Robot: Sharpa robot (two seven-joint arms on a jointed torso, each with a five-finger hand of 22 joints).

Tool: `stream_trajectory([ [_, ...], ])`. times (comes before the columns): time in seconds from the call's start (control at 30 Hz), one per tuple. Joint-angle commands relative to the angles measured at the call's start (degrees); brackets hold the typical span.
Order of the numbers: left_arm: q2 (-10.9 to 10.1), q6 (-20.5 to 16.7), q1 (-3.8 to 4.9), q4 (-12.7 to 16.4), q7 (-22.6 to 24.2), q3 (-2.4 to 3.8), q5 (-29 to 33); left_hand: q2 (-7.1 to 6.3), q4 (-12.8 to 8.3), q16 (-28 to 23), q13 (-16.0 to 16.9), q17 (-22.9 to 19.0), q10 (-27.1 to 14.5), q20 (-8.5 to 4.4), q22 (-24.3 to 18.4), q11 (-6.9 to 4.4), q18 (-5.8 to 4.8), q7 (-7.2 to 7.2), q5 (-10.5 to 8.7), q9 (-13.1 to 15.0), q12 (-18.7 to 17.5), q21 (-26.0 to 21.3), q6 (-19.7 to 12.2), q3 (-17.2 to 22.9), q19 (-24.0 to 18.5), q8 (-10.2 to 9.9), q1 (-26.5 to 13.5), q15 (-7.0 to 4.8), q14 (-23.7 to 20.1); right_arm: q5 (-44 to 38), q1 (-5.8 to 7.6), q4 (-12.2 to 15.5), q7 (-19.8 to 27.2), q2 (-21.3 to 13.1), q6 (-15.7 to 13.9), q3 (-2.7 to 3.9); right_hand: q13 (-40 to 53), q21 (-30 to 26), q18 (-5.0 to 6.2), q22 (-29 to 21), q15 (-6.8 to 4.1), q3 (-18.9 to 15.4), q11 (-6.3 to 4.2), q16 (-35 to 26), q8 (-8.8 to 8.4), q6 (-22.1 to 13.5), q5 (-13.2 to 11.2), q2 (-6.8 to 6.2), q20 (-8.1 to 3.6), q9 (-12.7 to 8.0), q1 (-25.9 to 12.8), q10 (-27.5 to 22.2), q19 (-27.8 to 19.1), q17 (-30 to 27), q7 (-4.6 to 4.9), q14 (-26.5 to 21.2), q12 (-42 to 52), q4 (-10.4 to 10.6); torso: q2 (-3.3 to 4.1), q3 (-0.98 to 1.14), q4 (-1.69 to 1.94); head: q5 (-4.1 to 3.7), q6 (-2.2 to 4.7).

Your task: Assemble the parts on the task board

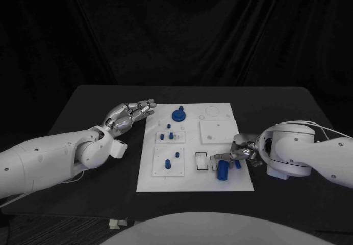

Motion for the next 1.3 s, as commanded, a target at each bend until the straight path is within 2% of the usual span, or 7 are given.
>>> stream_trajectory([
  [0.03, 0.1, 0.8, -0.08, 0.1, 3.8, 0.05, 0.3, -0.1, -0.1, 0.2, 0.1, 0.0, 0.4, -0.1, 0.0, 0.17, 0.1, -0.16, 0.36, 0.1, 0.2, 0.3, 0.4, 0.3, 0.5, 0.3, 0.4, 0.46, 0.1, 0.1, -0.25, -0.2, -1.1, 0.3, 1.5, 0.01, 15.1, -0.5, 0.7, 6.8, 0.52, -0.1, 0.53, 0.2, -0.08, -0.2, -0.2, -0.17, 0.04, -0.1, 0.4, 6.0, 0.1, 15.1, -0.07, 6.1, 0.2, -0.1, -0.01, -0.01, -0.08, 0.19, 0.0],
  [0.33, 0.2, 1.0, -0.08, 0.1, 3.6, 0.05, 0.3, -0.14, -0.1, 0.4, 0.1, 0.1, 0.6, -0.1, 0.0, 0.28, 0.03, -0.08, 0.35, 0.1, 0.5, 0.3, 0.7, 0.4, 0.5, 0.4, 0.5, 0.55, 0.2, 0.1, -0.51, -1.0, -1.0, 1.2, 0.3, 0.01, 15.1, -1.0, 0.78, 6.7, 0.52, -0.2, 0.51, 0.2, 0.0, -0.2, 0.1, -0.7, 0.09, -0.1, 2.0, 6.0, 0.1, 15.1, -0.06, 6.1, 0.2, -0.5, 0.05, 0.0, -0.13, 0.22, 0.0],
  [0.57, 0.3, 1.2, -0.09, 0.1, 3.4, 0.05, 0.3, -0.15, -0.1, 0.4, 0.1, 0.1, 0.8, -0.1, 0.0, 0.35, -0.01, -0.03, 0.36, 0.1, 0.7, 0.3, 0.7, 0.4, 0.5, 0.5, 0.5, 0.61, 0.2, -0.2, -0.56, -1.6, -1.1, 2.0, 1.3, 0.01, 15.1, -1.9, 0.89, 6.5, 0.52, -0.1, 0.52, 0.2, 0.14, -0.3, 1.5, -1.44, 0.1, 0.0, 4.4, 6.0, 0.0, 15.1, -0.06, 6.1, 0.2, -1.3, -0.04, -0.02, -0.12, 0.46, 0.0],
  [0.67, 0.3, 1.2, -0.1, 0.1, 3.3, 0.05, 0.3, -0.15, -0.1, 0.6, 0.2, 0.1, 1.0, -0.1, 0.0, 0.45, -0.07, 0.02, 0.37, 0.1, 0.9, 0.3, 0.9, 0.5, 0.5, 0.5, 0.5, 0.71, 0.3, -0.7, -0.62, -1.8, -1.1, 2.3, 2.0, 0.01, 15.1, -3.0, 1.02, 6.3, 0.51, 0.5, 0.53, 0.2, 0.31, -1.0, 6.4, -2.0, 0.09, 0.7, 8.1, 6.0, -0.1, 15.1, -0.02, 6.1, 0.2, -3.4, -0.04, -0.03, -0.09, 0.48, 0.0],
  [0.77, 0.3, 1.3, -0.1, 0.1, 3.1, 0.05, 0.3, -0.15, -0.1, 0.6, 0.2, 0.1, 1.0, -0.1, 0.0, 0.45, -0.07, 0.02, 0.37, 0.1, 0.9, 0.3, 0.9, 0.5, 0.5, 0.5, 0.5, 0.71, 0.3, -1.1, -0.7, -2.0, -1.2, 2.6, 2.6, 0.01, 15.1, -3.6, 1.08, 6.2, 0.5, 0.7, 0.52, 0.2, 0.63, -1.4, 8.5, -2.1, 0.08, 1.6, 9.4, 6.0, -0.1, 15.1, -0.04, 6.1, 0.2, -4.3, -0.03, -0.02, -0.1, 0.52, 0.0],
  [1.27, 0.4, 1.9, -0.12, 0.0, 2.7, 0.05, 0.3, -0.21, 0.0, 1.6, 0.2, 0.3, 1.8, -0.08, 0.2, 0.89, -0.37, 0.3, 0.38, 0.1, 1.8, 0.4, 1.2, 0.7, 0.8, 0.9, 0.7, 1.32, 1.0, -1.8, -1.04, -2.3, -1.2, 3.4, 3.4, 0.01, 15.1, -4.2, 1.13, 6.1, 0.45, 0.7, 0.47, 0.2, 1.88, -2.5, 10.4, -2.17, 0.04, 4.1, 10.5, 6.0, -0.1, 15.1, -0.11, 6.1, 0.2, -5.3, -0.03, -0.02, -0.12, 0.73, 0.0],
  [1.3, 0.4, 1.9, -0.13, 0.0, 2.7, 0.05, 0.3, -0.21, 0.0, 1.6, 0.2, 0.3, 1.8, -0.08, 0.2, 0.89, -0.37, 0.3, 0.38, 0.1, 1.8, 0.4, 1.2, 0.7, 0.8, 0.9, 0.7, 1.32, 1.0, -1.9, -1.06, -2.3, -1.2, 3.4, 3.2, 0.01, 15.1, -4.5, 1.16, 6.1, 0.38, 1.0, 0.41, 0.2, 2.62, -2.9, 12.5, -2.14, -0.02, 5.3, 11.3, 6.0, 0.0, 15.1, -0.21, 6.1, 0.2, -5.9, -0.04, -0.02, -0.11, 0.77, 0.0],
])
